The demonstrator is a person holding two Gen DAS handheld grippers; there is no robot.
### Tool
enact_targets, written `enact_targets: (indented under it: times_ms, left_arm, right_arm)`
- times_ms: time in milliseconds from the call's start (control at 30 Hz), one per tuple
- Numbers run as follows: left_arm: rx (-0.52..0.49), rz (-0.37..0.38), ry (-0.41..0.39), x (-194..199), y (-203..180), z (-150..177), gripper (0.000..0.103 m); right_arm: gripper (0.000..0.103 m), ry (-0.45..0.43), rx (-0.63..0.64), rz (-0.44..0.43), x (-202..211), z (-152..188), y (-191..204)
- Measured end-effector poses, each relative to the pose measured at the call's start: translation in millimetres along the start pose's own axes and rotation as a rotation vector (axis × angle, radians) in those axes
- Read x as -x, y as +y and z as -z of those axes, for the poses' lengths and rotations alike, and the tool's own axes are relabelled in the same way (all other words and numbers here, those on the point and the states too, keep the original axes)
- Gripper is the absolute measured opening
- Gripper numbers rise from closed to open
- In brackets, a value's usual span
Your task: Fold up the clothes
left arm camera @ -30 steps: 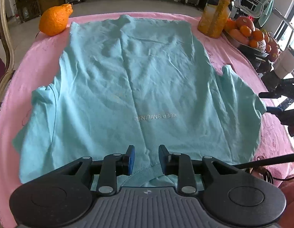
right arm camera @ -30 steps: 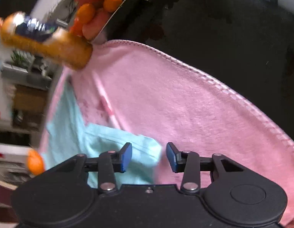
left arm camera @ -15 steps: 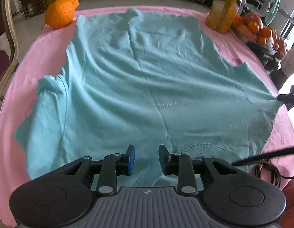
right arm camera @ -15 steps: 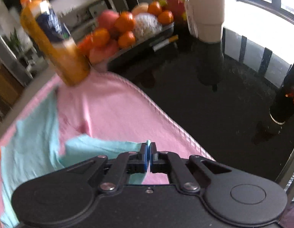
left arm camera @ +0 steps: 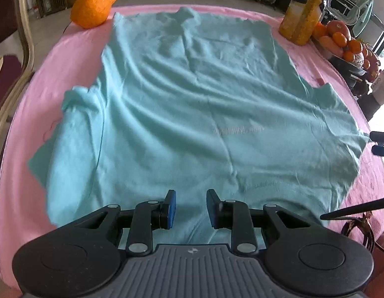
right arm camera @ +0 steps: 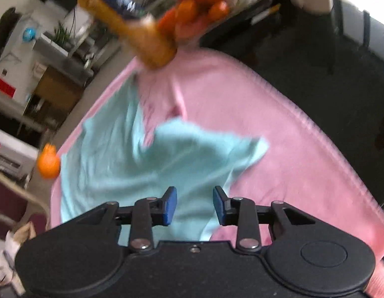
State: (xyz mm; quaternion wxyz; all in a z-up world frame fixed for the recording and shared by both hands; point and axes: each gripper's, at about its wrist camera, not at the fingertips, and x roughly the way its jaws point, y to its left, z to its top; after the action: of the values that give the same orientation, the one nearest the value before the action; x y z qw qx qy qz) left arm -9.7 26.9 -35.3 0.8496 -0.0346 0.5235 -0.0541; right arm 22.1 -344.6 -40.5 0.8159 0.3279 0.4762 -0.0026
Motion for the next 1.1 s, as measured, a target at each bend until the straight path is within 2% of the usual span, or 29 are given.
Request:
enact_targets:
  times_ms: [167, 267, 367, 467, 567, 633, 733, 800, 867, 900, 933, 1000, 1100]
  left_arm:
    - [0.052, 0.09, 0.008, 21, 13, 31, 0.026]
    - [0.105, 0.084, 0.009, 28, 24, 49, 0.026]
    - [0.189, 0.1, 0.022, 30, 40, 57, 0.029]
    - [0.289, 0.125, 0.05, 24, 56, 58, 0.028]
    - [0.363, 0.144, 0.05, 23, 63, 58, 0.028]
    - [0.377, 0.132, 0.046, 22, 63, 57, 0.029]
    - [0.36, 0.092, 0.029, 18, 57, 54, 0.029]
    - [0.31, 0.051, 0.006, 16, 48, 50, 0.029]
    - [0.223, -0.012, -0.018, 15, 34, 46, 0.023]
    - [0.172, -0.05, -0.03, 15, 26, 46, 0.007]
    - [0.122, -0.086, -0.042, 15, 18, 45, 0.003]
    - [0.053, -0.12, -0.05, 21, 12, 49, 0.003]
    - [0.025, -0.129, -0.075, 42, 15, 57, 0.003]
  right_arm:
    - [0.037, 0.117, 0.026, -0.058, -1, 36, 6]
    - [0.037, 0.183, 0.046, -0.099, -4, 66, 7]
    - [0.04, 0.2, 0.11, -0.104, -4, 89, 20]
    - [0.041, 0.211, 0.144, -0.083, -6, 94, 29]
    - [0.042, 0.218, 0.136, -0.067, -10, 95, 30]
    - [0.042, 0.225, 0.125, -0.065, -13, 96, 30]
    - [0.041, 0.218, 0.112, -0.086, -19, 97, 30]
    - [0.04, 0.207, 0.111, -0.099, -24, 98, 33]
    - [0.027, 0.197, 0.135, -0.086, -30, 100, 39]
    - [0.013, 0.192, 0.155, -0.072, -32, 102, 42]
    - [0.003, 0.187, 0.176, -0.06, -33, 104, 45]
    - [0.003, 0.178, 0.217, -0.037, -33, 108, 50]
    - [0.003, 0.223, 0.194, -0.099, -22, 113, 47]
